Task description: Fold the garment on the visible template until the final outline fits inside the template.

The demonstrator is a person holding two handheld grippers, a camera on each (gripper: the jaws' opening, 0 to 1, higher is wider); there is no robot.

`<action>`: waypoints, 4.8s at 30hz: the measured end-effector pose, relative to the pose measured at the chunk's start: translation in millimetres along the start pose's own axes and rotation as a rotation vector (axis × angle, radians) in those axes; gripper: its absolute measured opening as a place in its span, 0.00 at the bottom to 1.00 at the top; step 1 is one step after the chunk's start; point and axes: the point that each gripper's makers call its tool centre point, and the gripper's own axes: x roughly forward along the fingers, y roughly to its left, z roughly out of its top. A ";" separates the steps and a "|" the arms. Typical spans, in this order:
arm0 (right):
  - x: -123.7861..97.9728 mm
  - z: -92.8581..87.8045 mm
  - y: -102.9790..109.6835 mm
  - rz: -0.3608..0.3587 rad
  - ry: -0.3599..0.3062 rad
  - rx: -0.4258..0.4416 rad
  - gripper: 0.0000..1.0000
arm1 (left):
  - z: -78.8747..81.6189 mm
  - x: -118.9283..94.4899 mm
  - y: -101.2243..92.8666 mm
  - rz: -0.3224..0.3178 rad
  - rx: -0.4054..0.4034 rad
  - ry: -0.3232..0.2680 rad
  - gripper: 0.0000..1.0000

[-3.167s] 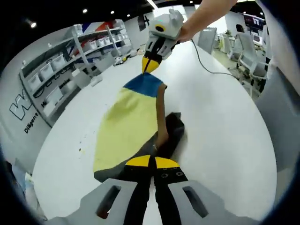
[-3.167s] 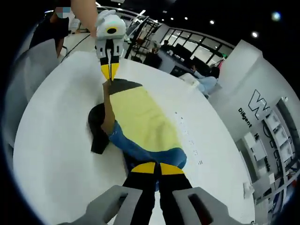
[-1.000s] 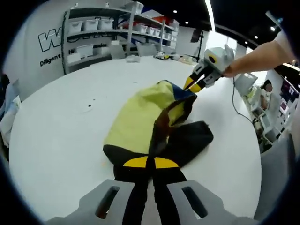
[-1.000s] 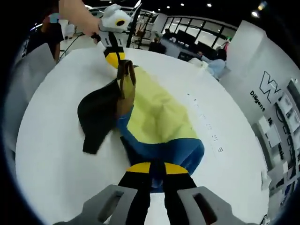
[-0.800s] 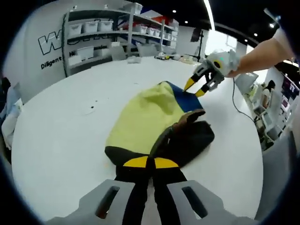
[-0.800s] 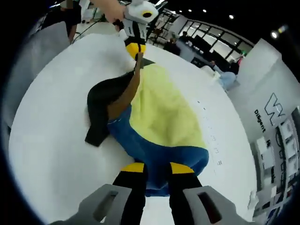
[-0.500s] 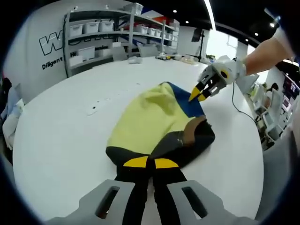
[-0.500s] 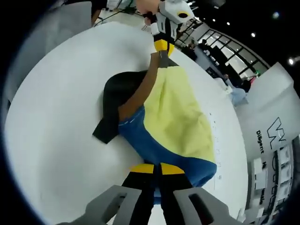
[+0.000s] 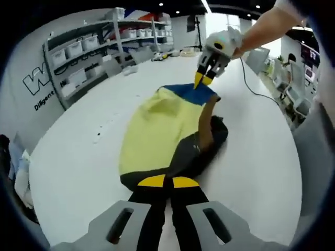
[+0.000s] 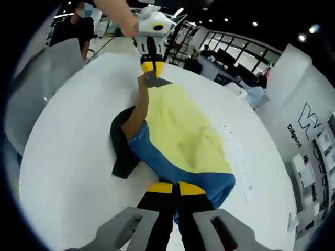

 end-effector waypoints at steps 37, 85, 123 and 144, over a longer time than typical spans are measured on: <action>-125.7 75.5 176.5 0.515 -0.111 0.239 0.00 | 0.3 -98.9 -129.3 -0.314 -0.090 -0.034 0.00; -10.7 14.2 -82.8 -0.052 -0.171 0.476 0.00 | 43.8 18.3 78.1 0.135 -0.385 -0.084 0.01; 25.5 -25.1 -50.7 -0.216 0.042 0.576 0.15 | 1.2 23.0 15.3 0.161 -0.556 0.004 0.20; -28.2 -9.0 97.9 -0.163 -0.042 0.545 0.29 | -14.3 13.2 -136.3 0.043 -0.654 0.024 0.32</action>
